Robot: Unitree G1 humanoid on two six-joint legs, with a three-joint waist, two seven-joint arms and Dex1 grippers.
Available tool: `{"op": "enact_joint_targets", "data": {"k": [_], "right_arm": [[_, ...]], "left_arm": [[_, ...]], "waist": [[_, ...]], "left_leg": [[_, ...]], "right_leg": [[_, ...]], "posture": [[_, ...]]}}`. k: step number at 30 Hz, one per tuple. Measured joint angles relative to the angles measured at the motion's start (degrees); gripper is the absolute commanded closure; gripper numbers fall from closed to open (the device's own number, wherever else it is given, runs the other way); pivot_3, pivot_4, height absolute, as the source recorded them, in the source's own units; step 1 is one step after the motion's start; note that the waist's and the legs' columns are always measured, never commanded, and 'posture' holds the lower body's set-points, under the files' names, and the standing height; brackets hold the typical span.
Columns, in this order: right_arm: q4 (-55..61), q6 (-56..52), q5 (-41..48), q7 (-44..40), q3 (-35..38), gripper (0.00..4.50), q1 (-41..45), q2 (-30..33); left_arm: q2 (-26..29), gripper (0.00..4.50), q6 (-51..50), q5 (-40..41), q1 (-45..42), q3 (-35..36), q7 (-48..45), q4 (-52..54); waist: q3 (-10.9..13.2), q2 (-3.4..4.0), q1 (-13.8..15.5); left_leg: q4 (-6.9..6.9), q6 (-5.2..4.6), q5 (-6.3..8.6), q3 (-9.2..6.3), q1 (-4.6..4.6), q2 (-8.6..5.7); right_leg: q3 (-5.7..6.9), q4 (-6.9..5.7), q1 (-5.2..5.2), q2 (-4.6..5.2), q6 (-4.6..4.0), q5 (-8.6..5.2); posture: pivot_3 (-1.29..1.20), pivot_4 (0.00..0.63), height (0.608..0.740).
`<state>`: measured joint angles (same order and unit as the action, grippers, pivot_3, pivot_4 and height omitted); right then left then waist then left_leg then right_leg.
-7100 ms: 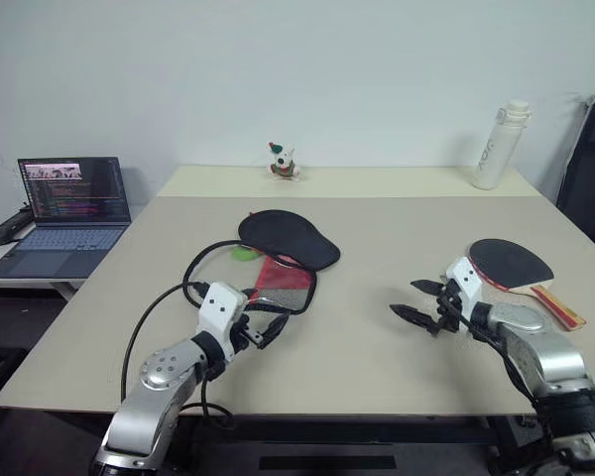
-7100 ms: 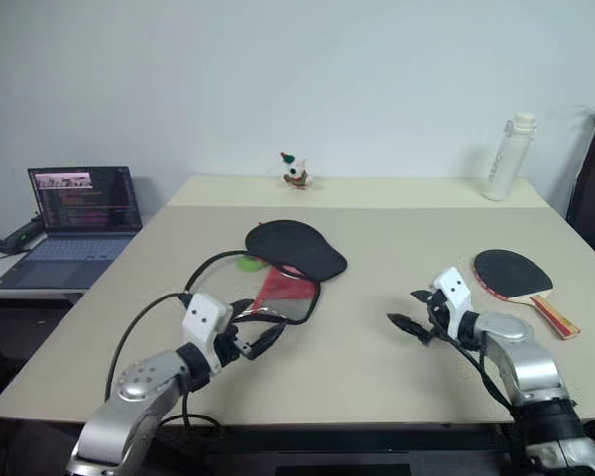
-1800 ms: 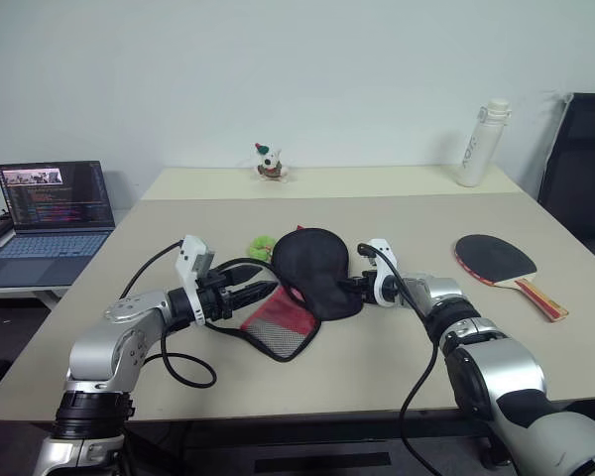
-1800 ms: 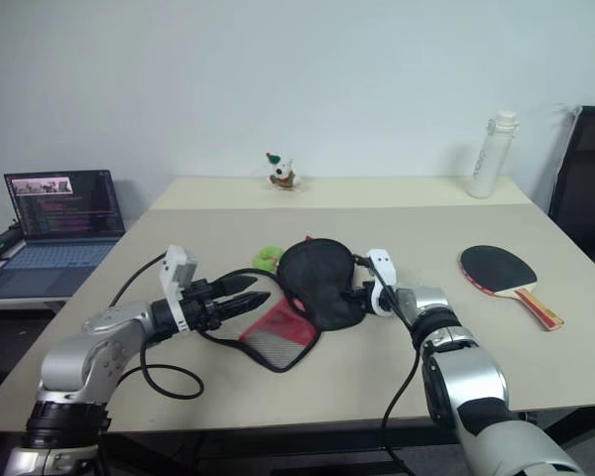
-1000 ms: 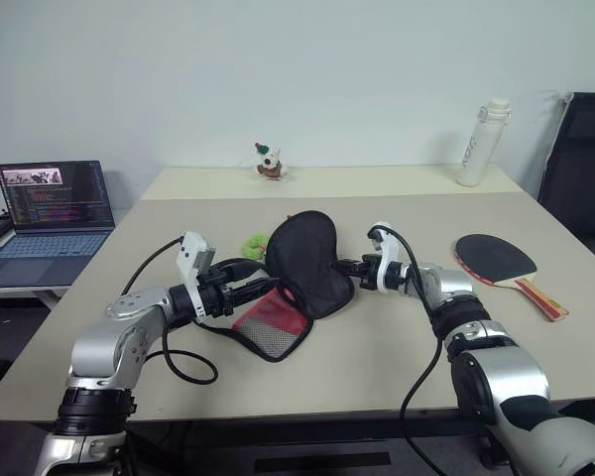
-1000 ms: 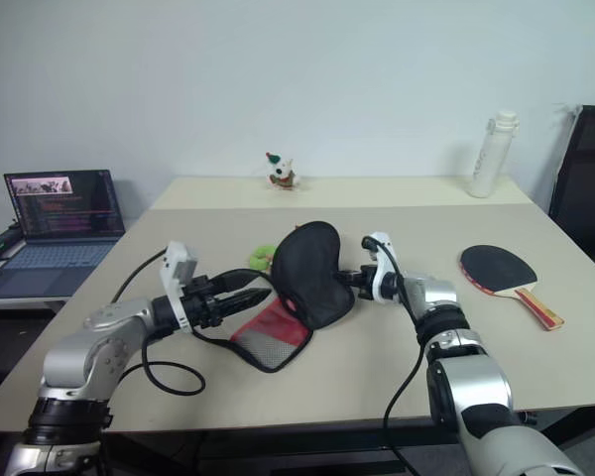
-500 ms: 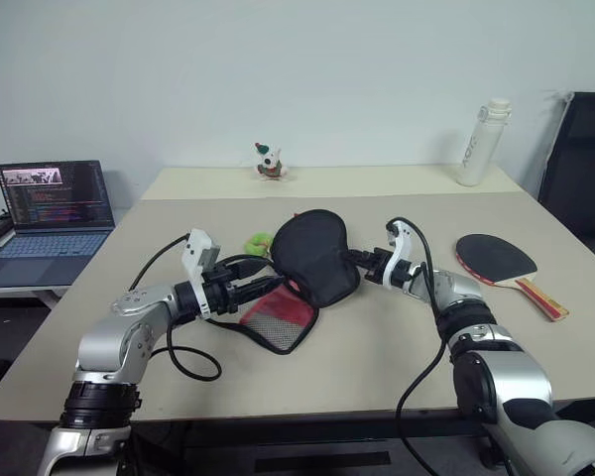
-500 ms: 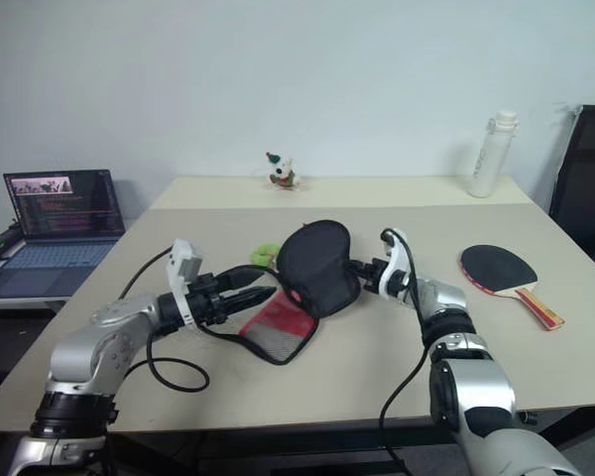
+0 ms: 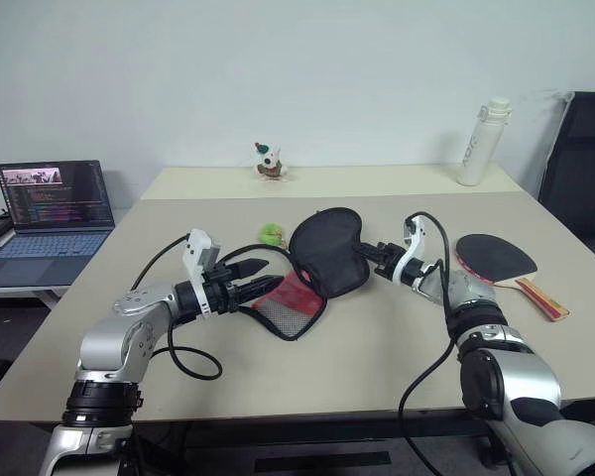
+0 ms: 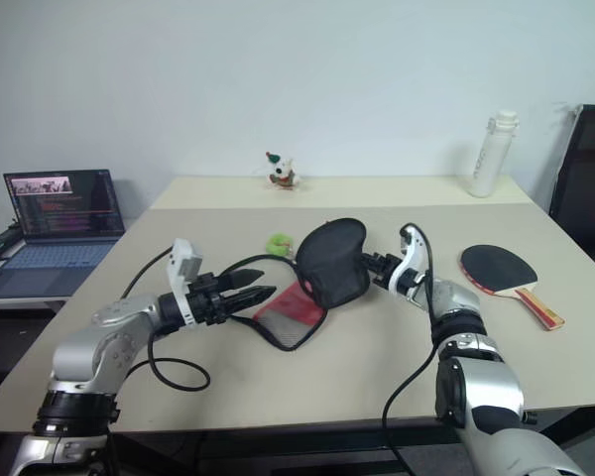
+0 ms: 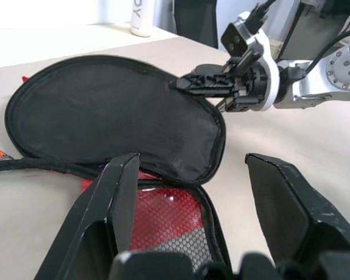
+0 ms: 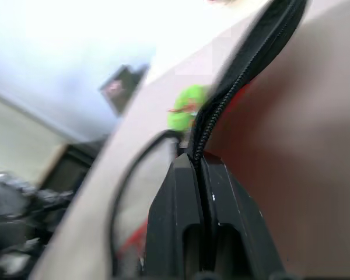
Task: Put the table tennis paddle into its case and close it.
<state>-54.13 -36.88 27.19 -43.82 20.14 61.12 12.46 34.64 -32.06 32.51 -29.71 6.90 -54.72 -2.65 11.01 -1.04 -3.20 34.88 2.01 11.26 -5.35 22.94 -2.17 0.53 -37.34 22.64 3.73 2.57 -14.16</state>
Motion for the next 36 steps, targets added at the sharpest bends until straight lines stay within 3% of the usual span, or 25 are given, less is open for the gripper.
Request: {"op": "enact_joint_targets", "data": {"k": [4,15,25,36], "right_arm": [[4.5,-2.3,2.3,-0.5,0.4,4.46,-1.6,-0.1],[5.1,3.7,3.2,14.5,5.8,4.46,-5.2,0.9],[24.0,0.6,4.6,25.5,5.8,4.46,-19.2,-3.6],[34.0,1.6,5.4,37.1,5.5,4.46,-24.0,-6.3]], "left_arm": [[-0.2,1.36,0.0,0.0,-0.5,0.0,-0.4,-0.4],[-1.2,1.36,0.7,-0.5,-1.9,-0.4,-0.8,-1.9],[-2.5,1.36,1.6,-1.6,-2.7,-1.7,-1.0,-3.4],[-3.6,1.36,2.8,-2.4,-4.4,-2.2,-1.1,-4.9]], "waist": [[0.0,0.0,0.0],[0.0,0.0,0.2],[0.0,0.0,0.2],[0.0,0.0,0.4]], "left_leg": [[0.01,0.0,0.0,0.0,0.0,-0.01],[0.0,0.0,0.0,0.06,0.01,-0.01],[0.04,-0.01,-0.01,0.09,-0.01,0.0],[0.06,0.0,-0.02,0.11,0.0,-0.01]], "right_leg": [[0.0,-0.02,0.0,0.0,0.0,0.0],[-0.04,-0.01,0.01,0.02,0.0,0.0],[-0.11,-0.28,0.11,0.02,0.01,-0.01],[-0.12,-0.39,0.19,0.03,-0.02,-0.03]], "posture": [[0.0,0.15,0.74],[0.0,0.15,0.74],[0.0,0.15,0.74],[0.0,0.15,0.74]]}}
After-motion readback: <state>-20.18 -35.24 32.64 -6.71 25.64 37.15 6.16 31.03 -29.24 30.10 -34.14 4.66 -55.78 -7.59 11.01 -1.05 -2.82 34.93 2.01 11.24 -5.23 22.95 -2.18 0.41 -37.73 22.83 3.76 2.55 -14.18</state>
